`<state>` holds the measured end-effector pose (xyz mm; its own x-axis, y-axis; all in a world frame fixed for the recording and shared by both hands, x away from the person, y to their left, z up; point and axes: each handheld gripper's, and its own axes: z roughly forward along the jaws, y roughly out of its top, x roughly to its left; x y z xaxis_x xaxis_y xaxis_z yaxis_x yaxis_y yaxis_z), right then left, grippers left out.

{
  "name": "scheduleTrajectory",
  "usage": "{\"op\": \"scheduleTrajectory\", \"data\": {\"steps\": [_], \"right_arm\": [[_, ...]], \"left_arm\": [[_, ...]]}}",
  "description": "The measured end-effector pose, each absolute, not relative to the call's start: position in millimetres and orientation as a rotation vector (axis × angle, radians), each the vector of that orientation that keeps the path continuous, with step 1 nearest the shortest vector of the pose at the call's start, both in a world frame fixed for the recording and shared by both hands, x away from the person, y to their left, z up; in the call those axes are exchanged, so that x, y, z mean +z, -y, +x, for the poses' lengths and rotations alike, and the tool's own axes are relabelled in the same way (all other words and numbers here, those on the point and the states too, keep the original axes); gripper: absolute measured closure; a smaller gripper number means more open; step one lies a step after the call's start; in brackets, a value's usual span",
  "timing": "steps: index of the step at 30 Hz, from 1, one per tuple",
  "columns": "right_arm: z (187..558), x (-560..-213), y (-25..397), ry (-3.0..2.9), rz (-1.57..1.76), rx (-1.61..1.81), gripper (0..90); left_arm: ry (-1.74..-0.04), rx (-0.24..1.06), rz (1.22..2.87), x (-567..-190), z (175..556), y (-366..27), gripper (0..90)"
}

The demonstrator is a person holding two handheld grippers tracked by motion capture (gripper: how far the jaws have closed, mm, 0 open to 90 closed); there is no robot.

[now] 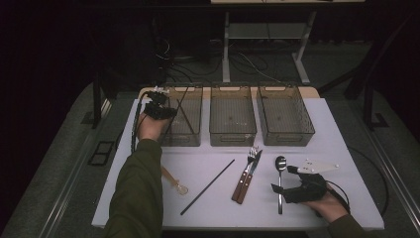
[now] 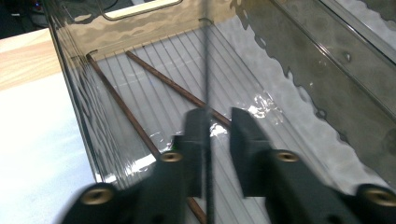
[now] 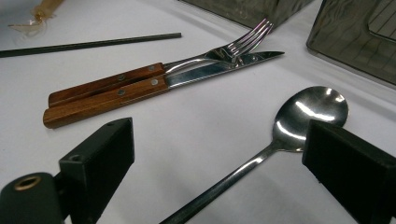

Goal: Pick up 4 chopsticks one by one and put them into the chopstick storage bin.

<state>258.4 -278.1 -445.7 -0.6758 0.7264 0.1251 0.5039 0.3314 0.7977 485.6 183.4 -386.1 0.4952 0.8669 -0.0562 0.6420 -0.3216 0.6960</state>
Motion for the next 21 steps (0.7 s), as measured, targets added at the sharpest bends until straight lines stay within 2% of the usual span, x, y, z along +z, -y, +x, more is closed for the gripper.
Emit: {"op": "scheduleTrajectory", "data": {"steps": [2,9,12,18,21], "right_arm": [[258,-446,278,-2.343,1.104,1.266,8.8],[258,-446,278,-2.344,1.108,1.264,8.8],[258,-446,278,-2.344,1.110,1.262,8.8],[258,-445,278,-2.340,1.106,1.262,8.8],[258,-445,278,-2.339,1.105,1.262,8.9]], "left_arm": [[-1.228,0.445,2.079,-386,485,-183,65.5],[-1.162,0.423,2.033,-383,483,-181,48.0],[-1.146,0.429,2.016,-378,480,-179,43.4],[-1.075,0.344,2.017,-367,470,-173,29.2],[-1.031,0.349,2.048,-361,462,-169,26.3]]}}
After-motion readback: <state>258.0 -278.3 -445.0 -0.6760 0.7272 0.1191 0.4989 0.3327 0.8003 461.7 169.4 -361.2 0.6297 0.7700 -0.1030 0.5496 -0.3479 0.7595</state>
